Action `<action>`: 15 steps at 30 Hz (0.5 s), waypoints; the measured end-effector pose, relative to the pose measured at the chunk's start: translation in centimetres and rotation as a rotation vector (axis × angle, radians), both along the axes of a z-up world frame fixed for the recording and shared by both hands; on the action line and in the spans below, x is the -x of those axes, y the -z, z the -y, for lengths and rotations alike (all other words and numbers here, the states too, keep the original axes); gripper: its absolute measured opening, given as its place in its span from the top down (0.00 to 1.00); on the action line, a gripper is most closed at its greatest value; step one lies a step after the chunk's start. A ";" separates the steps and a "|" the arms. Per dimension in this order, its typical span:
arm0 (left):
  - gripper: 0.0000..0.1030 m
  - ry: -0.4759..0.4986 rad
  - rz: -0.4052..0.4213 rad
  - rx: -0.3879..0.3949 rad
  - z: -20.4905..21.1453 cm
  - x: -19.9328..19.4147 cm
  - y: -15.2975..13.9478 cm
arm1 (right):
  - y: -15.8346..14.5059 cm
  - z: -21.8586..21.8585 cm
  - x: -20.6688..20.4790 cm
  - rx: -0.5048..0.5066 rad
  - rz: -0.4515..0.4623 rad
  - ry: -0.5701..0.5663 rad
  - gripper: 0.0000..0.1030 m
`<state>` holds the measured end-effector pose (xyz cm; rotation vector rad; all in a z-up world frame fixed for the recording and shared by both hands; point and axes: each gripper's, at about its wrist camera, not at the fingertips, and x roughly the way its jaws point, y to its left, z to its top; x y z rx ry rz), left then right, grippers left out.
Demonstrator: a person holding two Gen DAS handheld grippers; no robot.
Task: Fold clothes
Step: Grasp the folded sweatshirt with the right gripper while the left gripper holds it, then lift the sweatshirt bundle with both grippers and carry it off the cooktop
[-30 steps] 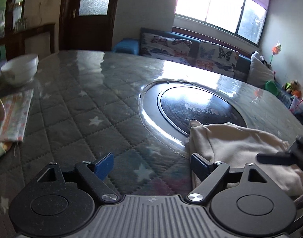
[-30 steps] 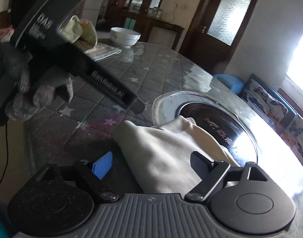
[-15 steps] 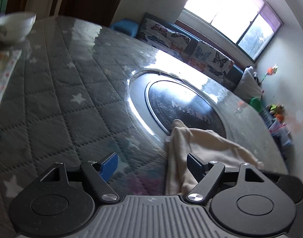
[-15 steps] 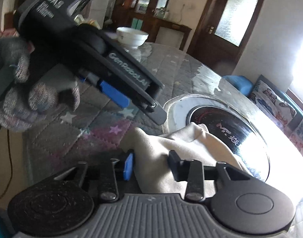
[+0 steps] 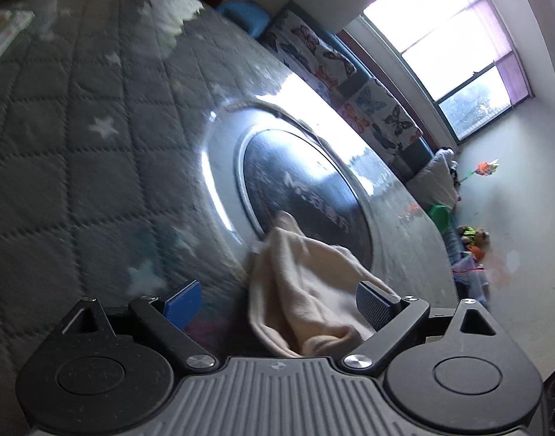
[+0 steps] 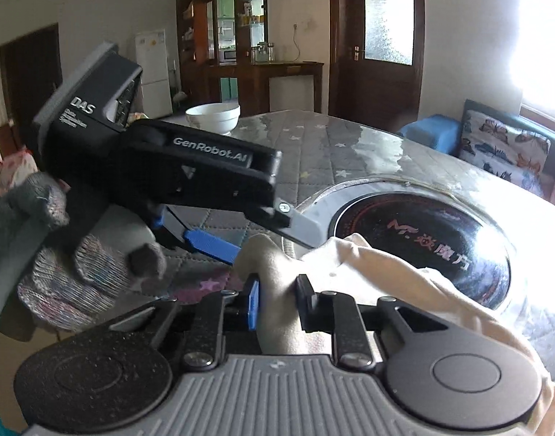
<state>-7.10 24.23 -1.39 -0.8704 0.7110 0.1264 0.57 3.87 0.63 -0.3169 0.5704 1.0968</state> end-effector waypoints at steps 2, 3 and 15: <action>0.09 0.011 -0.001 0.032 0.2 -0.4 0.1 | -0.2 0.4 -0.1 -0.018 -0.004 0.002 0.82; 0.09 0.015 -0.002 0.050 0.3 -0.6 0.2 | -0.3 0.6 -0.2 -0.029 -0.007 0.004 0.82; 0.38 0.055 0.002 0.281 -0.6 -1.9 2.1 | -0.6 2.3 -0.2 -0.076 -0.039 -0.028 0.83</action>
